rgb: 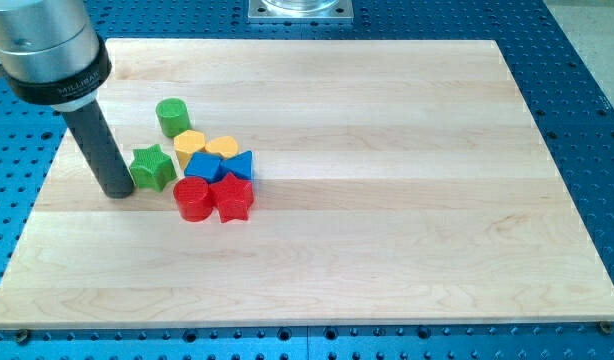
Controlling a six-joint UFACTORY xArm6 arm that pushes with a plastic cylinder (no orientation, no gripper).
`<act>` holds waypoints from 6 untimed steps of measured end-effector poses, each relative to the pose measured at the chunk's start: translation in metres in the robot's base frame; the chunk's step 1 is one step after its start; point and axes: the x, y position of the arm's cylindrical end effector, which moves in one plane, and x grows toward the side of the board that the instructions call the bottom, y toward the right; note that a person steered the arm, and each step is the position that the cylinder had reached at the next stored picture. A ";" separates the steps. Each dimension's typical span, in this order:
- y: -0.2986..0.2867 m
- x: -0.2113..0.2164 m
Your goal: Push the green star into the blue cube
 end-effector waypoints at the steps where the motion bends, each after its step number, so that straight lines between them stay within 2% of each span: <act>1: 0.010 0.009; 2: -0.032 -0.009; 4: 0.025 -0.014; 5: -0.021 -0.019; 6: -0.051 -0.107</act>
